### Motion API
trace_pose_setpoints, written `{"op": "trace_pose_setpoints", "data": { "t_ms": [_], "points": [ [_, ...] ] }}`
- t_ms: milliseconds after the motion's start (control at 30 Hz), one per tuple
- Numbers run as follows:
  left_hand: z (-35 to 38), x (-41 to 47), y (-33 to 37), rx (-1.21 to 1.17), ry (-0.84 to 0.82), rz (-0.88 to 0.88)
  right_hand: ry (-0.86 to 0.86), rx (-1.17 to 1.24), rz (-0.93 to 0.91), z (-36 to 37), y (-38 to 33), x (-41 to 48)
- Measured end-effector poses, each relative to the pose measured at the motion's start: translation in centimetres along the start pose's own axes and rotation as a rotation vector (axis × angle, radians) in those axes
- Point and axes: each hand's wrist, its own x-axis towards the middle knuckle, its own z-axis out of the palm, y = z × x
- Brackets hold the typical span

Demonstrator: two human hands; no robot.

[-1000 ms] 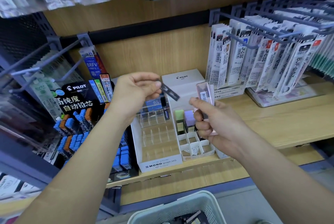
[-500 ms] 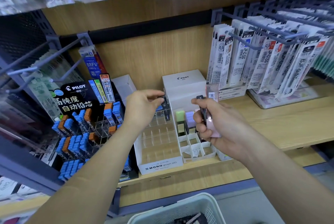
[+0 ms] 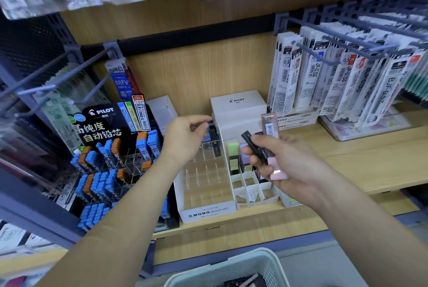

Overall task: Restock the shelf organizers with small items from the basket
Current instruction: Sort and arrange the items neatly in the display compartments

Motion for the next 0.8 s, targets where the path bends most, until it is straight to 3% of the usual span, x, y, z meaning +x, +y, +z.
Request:
{"op": "trace_pose_setpoints", "data": {
  "t_ms": [167, 333, 400, 700, 800],
  "points": [
    [-1.7, -0.3, 2.3, -0.258, -0.068, -0.147, 0.030, -0.015, -0.013, 0.2, -0.1, -0.2],
    [-1.8, -2.6, 4.6, -0.367, -0.459, -0.286, -0.041, -0.146, -0.062, 0.9, 0.3, -0.3],
    [-1.8, -3.3, 5.2, -0.397, -0.568, -0.264, -0.047, -0.167, -0.067, 1.1, 0.4, -0.4],
    [-2.2, -3.2, 4.4, -0.549, -0.336, -0.271, 0.060, -0.018, -0.008, 0.6, -0.5, -0.6],
    [-2.3, -3.4, 4.3, -0.522, -0.360, -0.251, 0.048, 0.020, -0.020, 0.7, -0.6, -0.4]
  ]
}}
